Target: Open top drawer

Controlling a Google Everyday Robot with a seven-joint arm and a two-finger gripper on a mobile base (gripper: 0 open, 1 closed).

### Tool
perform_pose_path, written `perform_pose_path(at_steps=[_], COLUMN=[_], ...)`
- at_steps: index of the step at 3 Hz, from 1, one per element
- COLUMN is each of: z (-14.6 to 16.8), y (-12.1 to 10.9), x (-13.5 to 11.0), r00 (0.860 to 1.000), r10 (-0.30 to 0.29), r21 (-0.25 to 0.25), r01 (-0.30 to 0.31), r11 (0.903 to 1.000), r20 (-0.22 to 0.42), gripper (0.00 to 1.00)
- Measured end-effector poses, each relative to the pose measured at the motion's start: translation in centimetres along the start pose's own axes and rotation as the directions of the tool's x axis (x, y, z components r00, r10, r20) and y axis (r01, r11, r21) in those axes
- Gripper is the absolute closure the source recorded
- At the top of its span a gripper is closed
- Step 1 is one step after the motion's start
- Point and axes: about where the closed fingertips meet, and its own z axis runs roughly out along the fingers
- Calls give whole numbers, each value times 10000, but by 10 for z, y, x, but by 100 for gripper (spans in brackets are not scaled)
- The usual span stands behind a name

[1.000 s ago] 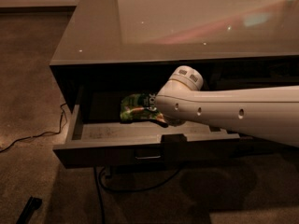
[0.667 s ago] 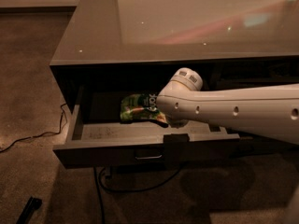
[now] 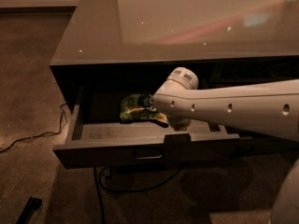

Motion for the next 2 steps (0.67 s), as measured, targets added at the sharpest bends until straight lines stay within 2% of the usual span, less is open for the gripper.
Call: perform_pose_path(at_steps=[2], z=[-41], y=[17], x=[24], r00=[9948], r10=[-196], r21=[-131], r01=[183], r11=[9997], r20=[-1002], gripper=[100])
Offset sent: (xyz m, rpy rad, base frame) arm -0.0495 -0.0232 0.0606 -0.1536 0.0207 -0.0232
